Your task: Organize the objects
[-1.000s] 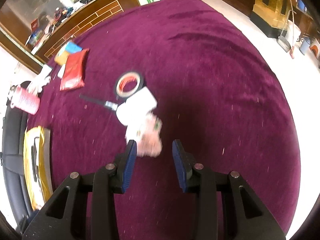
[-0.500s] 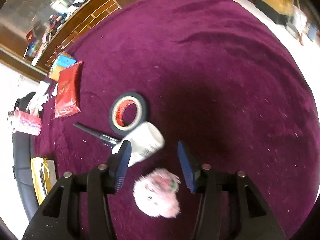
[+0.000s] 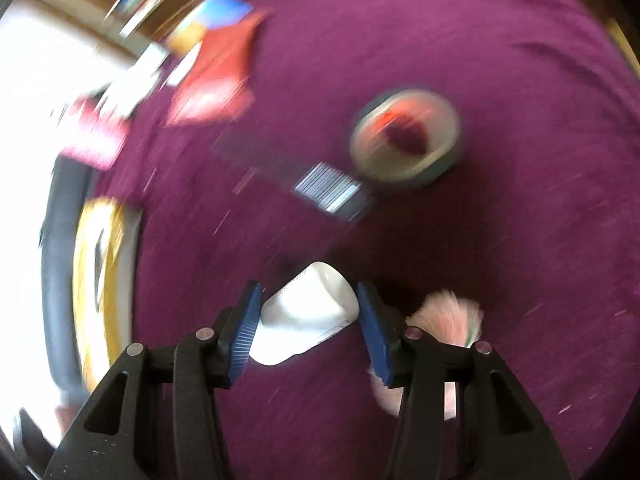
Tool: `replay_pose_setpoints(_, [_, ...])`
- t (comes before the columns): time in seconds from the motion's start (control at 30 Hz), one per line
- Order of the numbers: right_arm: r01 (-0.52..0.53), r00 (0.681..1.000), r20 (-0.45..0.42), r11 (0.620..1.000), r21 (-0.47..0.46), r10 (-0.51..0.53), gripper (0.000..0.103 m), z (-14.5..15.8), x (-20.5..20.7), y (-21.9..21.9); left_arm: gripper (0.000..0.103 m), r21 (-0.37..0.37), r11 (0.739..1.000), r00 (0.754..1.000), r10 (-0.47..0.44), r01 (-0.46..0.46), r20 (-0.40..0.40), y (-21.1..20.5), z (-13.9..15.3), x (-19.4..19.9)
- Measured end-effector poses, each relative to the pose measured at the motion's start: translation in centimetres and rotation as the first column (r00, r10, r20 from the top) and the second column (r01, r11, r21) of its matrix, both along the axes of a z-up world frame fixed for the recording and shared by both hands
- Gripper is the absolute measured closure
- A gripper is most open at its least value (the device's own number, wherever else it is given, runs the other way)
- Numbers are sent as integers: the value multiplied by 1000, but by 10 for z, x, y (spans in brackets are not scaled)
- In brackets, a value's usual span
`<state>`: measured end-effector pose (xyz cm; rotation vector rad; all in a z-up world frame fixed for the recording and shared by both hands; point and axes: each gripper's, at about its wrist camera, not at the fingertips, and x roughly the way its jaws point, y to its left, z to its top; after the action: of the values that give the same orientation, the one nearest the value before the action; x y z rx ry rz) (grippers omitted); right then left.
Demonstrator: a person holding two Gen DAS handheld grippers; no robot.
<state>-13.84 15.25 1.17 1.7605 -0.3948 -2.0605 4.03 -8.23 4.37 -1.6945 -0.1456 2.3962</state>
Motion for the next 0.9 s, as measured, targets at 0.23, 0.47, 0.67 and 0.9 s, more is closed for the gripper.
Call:
replay_pose_setpoints(0.23, [-46, 998, 24, 974, -224, 52, 55, 26, 38, 9, 48, 28, 999, 999, -41, 41, -20, 13, -3, -7])
replay_pose_setpoints(0.47, [169, 977, -134, 986, -5, -168, 52, 53, 40, 82, 48, -62, 963, 952, -269, 263, -146, 60, 4, -19])
replay_pose_setpoints(0.67, [140, 978, -175, 976, 164, -111, 52, 43, 40, 77, 48, -240, 832, 818, -544, 500, -186, 110, -5, -45])
replay_pose_setpoints(0.9, [130, 977, -194, 966, 225, -86, 52, 33, 33, 67, 47, -256, 818, 832, -549, 515, -81, 130, -44, -72])
